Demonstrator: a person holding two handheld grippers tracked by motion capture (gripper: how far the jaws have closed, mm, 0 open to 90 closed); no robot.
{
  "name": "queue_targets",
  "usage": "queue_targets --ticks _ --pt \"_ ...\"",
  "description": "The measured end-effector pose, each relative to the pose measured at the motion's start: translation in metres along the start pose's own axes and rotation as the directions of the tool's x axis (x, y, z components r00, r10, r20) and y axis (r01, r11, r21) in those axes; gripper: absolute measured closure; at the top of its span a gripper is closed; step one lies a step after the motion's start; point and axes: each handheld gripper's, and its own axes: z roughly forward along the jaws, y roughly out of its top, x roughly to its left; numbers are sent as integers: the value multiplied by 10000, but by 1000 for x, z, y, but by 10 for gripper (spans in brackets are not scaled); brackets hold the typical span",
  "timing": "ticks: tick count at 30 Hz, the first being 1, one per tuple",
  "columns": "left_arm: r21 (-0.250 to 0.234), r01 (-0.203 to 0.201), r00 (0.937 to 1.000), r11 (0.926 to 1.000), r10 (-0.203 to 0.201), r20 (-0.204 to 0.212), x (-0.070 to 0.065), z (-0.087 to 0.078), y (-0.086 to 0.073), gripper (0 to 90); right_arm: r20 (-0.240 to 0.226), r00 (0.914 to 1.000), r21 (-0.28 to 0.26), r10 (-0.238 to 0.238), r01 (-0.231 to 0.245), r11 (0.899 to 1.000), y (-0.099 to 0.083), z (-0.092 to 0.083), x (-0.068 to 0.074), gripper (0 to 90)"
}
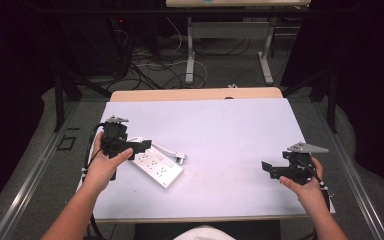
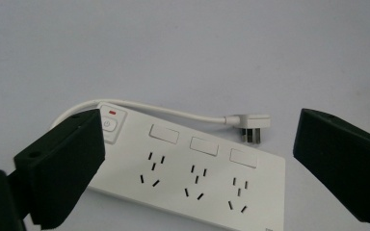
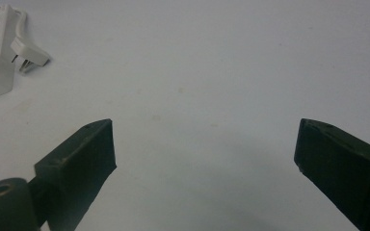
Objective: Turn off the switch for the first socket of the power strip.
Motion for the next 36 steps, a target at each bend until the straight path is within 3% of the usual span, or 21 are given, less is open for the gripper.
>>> queue_targets --ticks 7,11,19,28,29,30,36 --pt "-470 140 9997 9988 -130 200 5 -11 -7 3 -14 10000 15 -23 23 10000 0 -1 -1 68" --pt "-739 6 9999 9973 2 105 7 -16 -13 2 -23 10000 -3 76 -76 10000 1 -2 -1 68" --pt "-1066 123 9999 9942 -131 -68 14 -24 -26 3 -2 10000 -13 99 -99 9999 1 -2 -1 68" --pt "-1456 680 9964 9870 -744 -394 29 -24 -45 3 32 9999 13 141 -141 9999 1 -2 -2 68" --pt "-1330 653 9964 9890 -719 -452 31 -25 -47 3 32 9999 15 138 -138 9999 1 -2 -2 68" --pt "-1523 761 9954 9854 -841 -466 32 -23 -50 3 28 9999 15 139 -139 9999 1 -2 -2 68" --pt "-1661 1008 9922 9809 -1114 -554 40 -23 -65 3 28 9999 15 98 -98 10000 1 -2 -3 68"
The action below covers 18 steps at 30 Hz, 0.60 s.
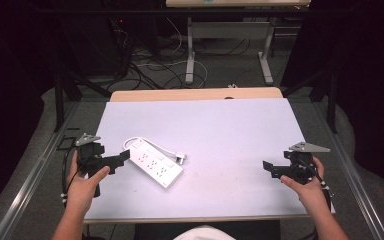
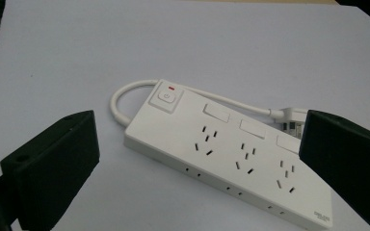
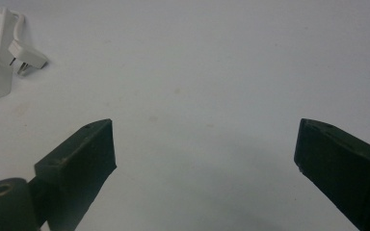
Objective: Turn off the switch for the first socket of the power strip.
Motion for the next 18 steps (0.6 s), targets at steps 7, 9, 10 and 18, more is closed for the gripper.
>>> queue_targets --ticks 7,9,10,18 --pt "-225 -3 9995 9997 -4 -320 7 -1 -17 3 66 10000 -49 3 -3 10000 -1 1 0 68" --pt "-287 6 9992 9996 -18 -406 8 0 -21 3 25 10000 15 1 -1 10000 0 1 0 68" --pt "-214 -60 9988 9998 49 -482 9 0 -22 3 22 10000 -37 21 -21 10000 -1 1 0 68" --pt "-363 -111 9968 9993 82 -796 15 6 -34 3 -21 10000 107 31 -31 9999 -2 3 -1 68"
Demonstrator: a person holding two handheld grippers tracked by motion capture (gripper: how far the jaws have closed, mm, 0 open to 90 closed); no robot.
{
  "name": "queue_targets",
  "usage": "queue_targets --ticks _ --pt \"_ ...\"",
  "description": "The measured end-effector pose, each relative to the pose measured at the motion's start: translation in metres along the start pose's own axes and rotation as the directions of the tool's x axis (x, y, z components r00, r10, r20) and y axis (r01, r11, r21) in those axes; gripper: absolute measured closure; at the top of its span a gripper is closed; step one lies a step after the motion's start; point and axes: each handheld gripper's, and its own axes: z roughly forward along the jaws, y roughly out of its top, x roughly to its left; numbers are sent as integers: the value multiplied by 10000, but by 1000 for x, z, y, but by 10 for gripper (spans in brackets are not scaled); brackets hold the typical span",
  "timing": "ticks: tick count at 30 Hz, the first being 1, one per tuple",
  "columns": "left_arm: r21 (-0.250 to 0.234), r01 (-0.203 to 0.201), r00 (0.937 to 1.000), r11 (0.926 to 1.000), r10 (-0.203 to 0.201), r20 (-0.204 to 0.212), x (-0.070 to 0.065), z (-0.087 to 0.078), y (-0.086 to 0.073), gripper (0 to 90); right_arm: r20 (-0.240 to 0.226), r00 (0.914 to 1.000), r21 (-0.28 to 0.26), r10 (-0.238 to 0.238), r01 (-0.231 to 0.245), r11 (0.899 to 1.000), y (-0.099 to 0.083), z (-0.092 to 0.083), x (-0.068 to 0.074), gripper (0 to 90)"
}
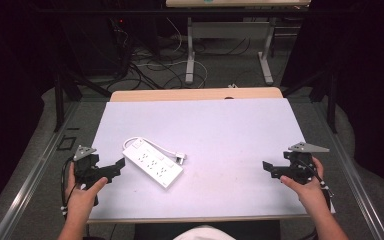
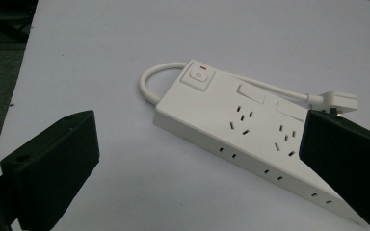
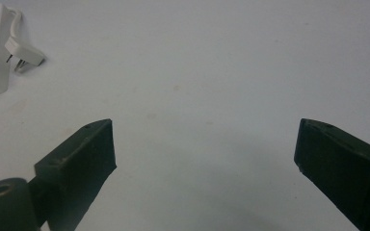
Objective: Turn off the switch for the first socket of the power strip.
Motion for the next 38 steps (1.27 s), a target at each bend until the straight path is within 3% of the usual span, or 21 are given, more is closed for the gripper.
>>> queue_targets --ticks 7,11,23,38 --pt "66 222 9997 9997 -222 -109 4 7 -11 3 49 9999 -13 -131 131 9999 -1 1 -2 68" --pt "96 -38 9997 9999 41 -255 4 8 -14 3 177 9997 -68 160 -159 9999 -1 0 -2 71" --pt "334 -352 9994 9988 351 12 -1 16 -19 3 204 9998 77 78 -80 9999 -4 3 -5 71" --pt "281 -241 9997 9993 241 -13 -2 19 -19 3 118 9999 364 47 -51 9993 -7 9 -7 71"
